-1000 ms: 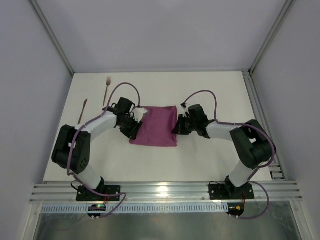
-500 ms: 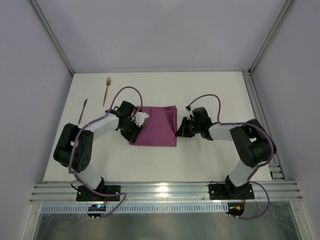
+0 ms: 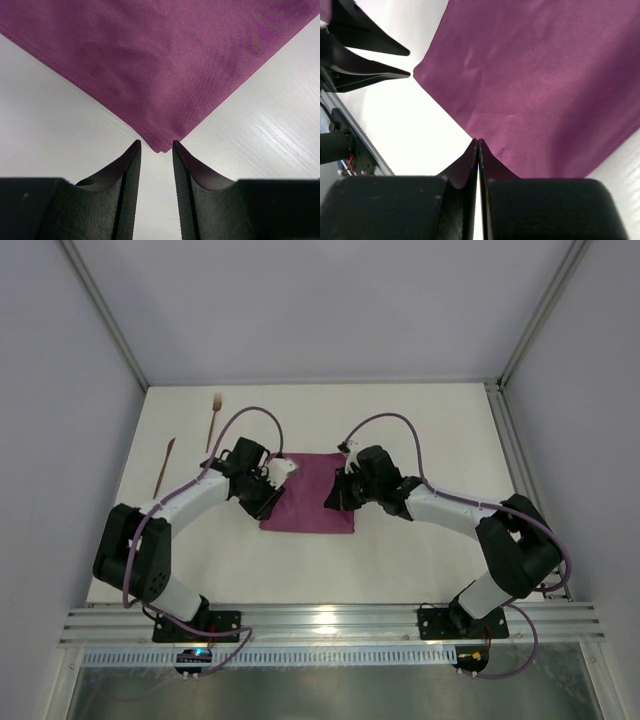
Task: Fold the napkin into a case and place the utensils inside
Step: Smooth out the square-folded napkin at the center of the board.
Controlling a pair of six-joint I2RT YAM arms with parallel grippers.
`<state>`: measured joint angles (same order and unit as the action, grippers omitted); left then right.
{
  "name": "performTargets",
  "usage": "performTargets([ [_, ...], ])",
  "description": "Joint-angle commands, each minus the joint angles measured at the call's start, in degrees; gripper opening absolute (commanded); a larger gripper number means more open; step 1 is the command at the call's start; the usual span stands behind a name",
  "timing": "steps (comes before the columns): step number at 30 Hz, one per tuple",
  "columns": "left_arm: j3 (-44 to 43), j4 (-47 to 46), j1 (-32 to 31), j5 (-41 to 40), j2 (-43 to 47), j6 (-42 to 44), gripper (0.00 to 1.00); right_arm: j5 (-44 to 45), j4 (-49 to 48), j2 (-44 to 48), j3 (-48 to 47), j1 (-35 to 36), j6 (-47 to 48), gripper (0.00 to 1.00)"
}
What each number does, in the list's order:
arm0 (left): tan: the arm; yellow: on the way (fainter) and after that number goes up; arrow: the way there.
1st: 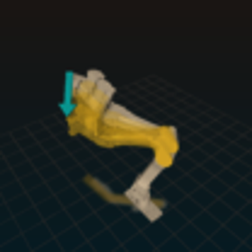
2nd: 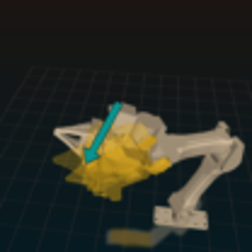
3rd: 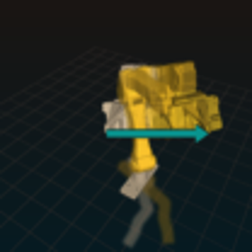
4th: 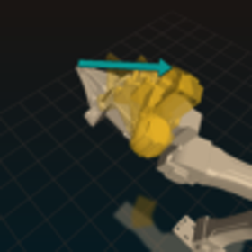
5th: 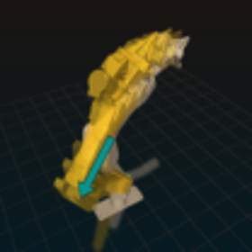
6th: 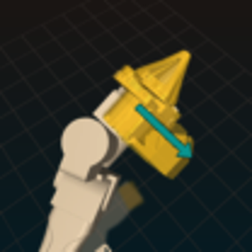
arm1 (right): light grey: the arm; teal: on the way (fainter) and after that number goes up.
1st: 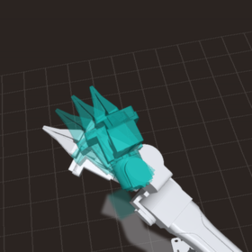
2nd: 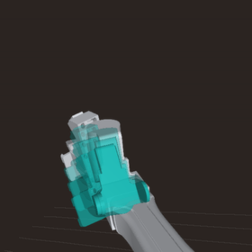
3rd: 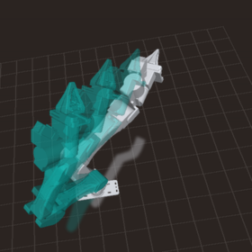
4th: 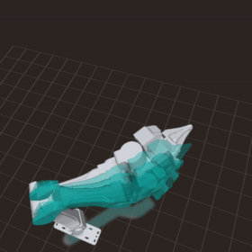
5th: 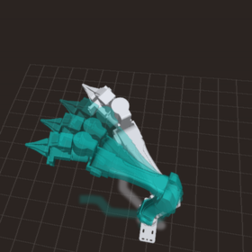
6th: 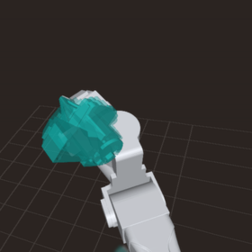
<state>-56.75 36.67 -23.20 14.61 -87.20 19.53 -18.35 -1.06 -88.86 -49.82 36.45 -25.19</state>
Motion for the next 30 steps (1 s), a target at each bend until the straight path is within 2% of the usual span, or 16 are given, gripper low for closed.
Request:
performTargets([
  [1, 2.2, -1.3, -1.1, 0.1, -3.1, 0.1, 0.33, -3.3, -4.9, -2.6, 1.9, 0.6, -3.9, 0.04],
  [7, 3.4, -3.9, -1.9, -3.4, -8.3, -0.5, 0.32, -2.7, -6.9, -6.6, 6.5, -1.4, -6.5, 0.04],
  [12, 5.2, -5.6, -1.9, -6.6, -9.2, 0.1, 0.32, -2.8, -9.3, -5.4, 13.1, -5.7, -7.9, 0.04],
  [18, 5.6, -5.4, -1.9, -6.9, -10.7, 0.2, 0.31, -4.1, -9.7, -2.9, 17.7, -10.1, -7.5, 0.04],
  [25, 5.8, -5.6, -1.9, -5.4, -9.5, 0.9, 0.31, -5.2, -9.0, -1.8, 17.0, -10.6, -5.7, 0.04],
  [30, 5.8, -6.9, -1.9, -4.1, -7.6, 0.9, 0.32, -7.0, -7.6, 1.3, 10.5, -10.5, -3.9, 0.04],
])
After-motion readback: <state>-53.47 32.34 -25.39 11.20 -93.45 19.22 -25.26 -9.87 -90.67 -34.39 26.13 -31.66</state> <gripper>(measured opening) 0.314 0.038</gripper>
